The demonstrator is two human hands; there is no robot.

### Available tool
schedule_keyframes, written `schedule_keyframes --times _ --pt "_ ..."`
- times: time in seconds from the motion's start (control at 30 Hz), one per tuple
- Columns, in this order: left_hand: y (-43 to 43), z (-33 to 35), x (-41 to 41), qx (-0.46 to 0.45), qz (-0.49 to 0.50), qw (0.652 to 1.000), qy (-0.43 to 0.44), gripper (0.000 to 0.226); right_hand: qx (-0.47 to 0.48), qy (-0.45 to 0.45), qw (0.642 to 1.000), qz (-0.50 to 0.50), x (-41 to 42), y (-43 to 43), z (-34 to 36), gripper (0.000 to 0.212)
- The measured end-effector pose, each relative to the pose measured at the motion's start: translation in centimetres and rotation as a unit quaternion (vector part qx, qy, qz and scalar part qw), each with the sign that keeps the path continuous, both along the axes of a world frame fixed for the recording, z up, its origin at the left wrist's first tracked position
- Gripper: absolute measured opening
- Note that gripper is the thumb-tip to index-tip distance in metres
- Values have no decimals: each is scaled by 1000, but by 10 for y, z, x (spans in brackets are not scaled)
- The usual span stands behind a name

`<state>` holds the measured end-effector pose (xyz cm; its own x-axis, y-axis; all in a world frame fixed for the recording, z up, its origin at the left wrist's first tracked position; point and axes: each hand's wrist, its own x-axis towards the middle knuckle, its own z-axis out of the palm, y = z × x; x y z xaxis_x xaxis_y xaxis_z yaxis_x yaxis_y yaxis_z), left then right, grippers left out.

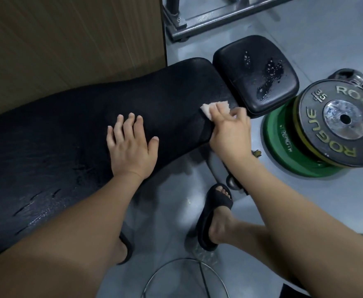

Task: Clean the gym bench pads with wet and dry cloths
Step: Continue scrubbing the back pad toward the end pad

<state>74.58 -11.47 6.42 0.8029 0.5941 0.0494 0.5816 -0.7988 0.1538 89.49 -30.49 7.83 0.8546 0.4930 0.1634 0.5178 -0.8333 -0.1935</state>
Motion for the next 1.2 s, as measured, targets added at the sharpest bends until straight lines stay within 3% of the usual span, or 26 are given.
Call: schedule_keyframes --times 0.17,0.37,0.47,0.53,0.7,0.83,0.97,1.07,1.13,1.2 --pt "0 1 1 -5 -5 1000 -6 65 18 -10 996 83 -26 -2 -9 35" --pt "0 3 1 -6 -3 1000 -15 64 94 -8 994 50 -24 6 2 14" --pt "1 4 2 -7 -2 1000 -14 64 213 107 971 16 -17 12 28 14" --pt "1 5 2 -9 0 1000 -13 64 243 175 954 -6 -5 14 37 21" --pt "1 4 3 -6 2 1000 -20 65 135 159 972 -108 24 -1 32 19" --pt "1 4 4 -5 4 1000 -16 64 158 124 979 -23 13 8 22 18" --pt "1 5 4 -5 3 1000 -17 64 131 122 982 -54 -2 25 8 29" --pt "1 5 4 -4 2 1000 -12 64 130 74 987 62 -40 41 -1 11" --pt "1 5 4 -6 1 1000 -14 63 88 75 977 180 -54 41 -3 14" --pt "1 5 3 -5 1 1000 -14 63 47 45 975 212 -26 35 -4 21"
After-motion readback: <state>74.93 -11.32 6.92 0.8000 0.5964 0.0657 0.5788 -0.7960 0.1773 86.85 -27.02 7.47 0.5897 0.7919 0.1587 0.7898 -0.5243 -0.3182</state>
